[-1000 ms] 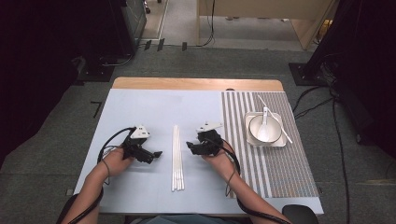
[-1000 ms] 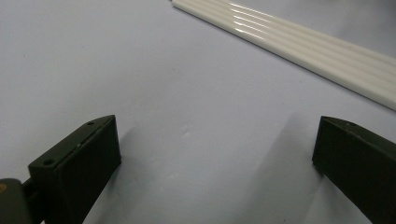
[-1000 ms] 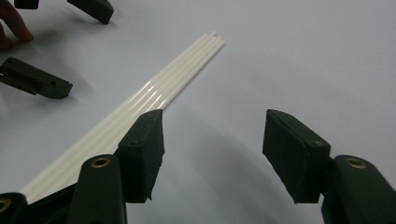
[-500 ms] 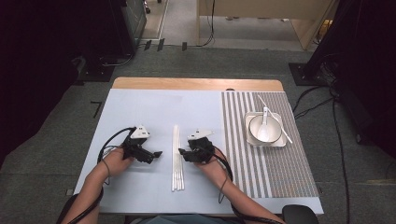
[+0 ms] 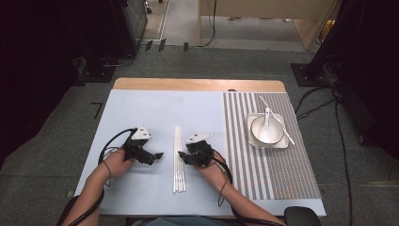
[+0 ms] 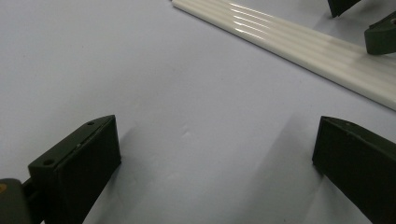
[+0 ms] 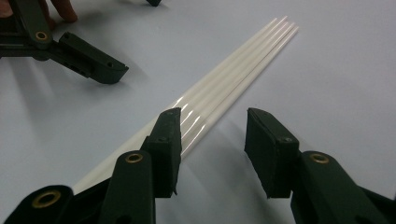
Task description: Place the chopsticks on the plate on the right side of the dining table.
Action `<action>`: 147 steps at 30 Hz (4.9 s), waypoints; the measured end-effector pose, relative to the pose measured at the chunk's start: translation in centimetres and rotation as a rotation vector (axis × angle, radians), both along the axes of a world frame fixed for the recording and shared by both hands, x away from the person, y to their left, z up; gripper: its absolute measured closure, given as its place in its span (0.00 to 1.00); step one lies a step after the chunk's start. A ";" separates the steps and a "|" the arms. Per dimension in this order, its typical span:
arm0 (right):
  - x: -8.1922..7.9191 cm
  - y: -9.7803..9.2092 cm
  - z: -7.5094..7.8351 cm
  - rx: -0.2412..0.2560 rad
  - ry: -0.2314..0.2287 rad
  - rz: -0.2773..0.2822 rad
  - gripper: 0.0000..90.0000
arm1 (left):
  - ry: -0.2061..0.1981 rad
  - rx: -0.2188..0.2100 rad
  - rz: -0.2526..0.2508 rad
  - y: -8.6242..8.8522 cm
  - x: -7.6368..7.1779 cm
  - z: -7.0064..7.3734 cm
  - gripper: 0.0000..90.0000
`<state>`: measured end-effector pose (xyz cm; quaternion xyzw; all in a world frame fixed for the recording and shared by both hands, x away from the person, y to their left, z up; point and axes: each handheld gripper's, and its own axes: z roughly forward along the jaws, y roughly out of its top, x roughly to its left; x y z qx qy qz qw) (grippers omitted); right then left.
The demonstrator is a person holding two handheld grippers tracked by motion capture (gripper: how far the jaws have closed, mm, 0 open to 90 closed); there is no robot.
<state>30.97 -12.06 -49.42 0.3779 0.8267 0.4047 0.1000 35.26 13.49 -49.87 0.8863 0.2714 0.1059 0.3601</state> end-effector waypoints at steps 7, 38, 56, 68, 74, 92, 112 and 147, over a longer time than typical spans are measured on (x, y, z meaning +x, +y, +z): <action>-0.1 -0.1 -0.1 -0.037 -0.021 0.016 0.70 | 0.000 0.000 0.000 0.0 0.0 0.0 0.01; 1.1 -2.0 0.3 -0.077 -0.016 -0.060 0.94 | 0.000 0.000 0.001 0.0 0.0 0.0 0.01; 4.2 -4.3 -0.2 -0.017 -0.004 -0.151 0.94 | 0.001 0.001 0.000 0.0 0.0 0.0 0.01; 2.8 -6.6 1.3 0.053 0.017 -0.169 0.87 | 0.001 0.001 0.000 0.0 0.0 0.0 0.01; 1.6 -7.1 0.8 0.021 0.008 -0.162 0.85 | 0.002 0.001 0.000 0.0 0.0 0.0 0.01; 0.0 -7.2 -0.1 -0.006 0.007 -0.172 0.84 | 0.002 0.002 0.000 0.0 0.0 0.0 0.00; -0.7 -6.5 -0.5 -0.057 -0.065 -0.205 0.94 | 0.001 0.002 0.000 0.0 0.0 0.0 0.00; 3.0 -8.0 0.6 0.056 0.072 -0.205 0.95 | 0.002 0.001 0.001 0.0 0.0 0.0 0.00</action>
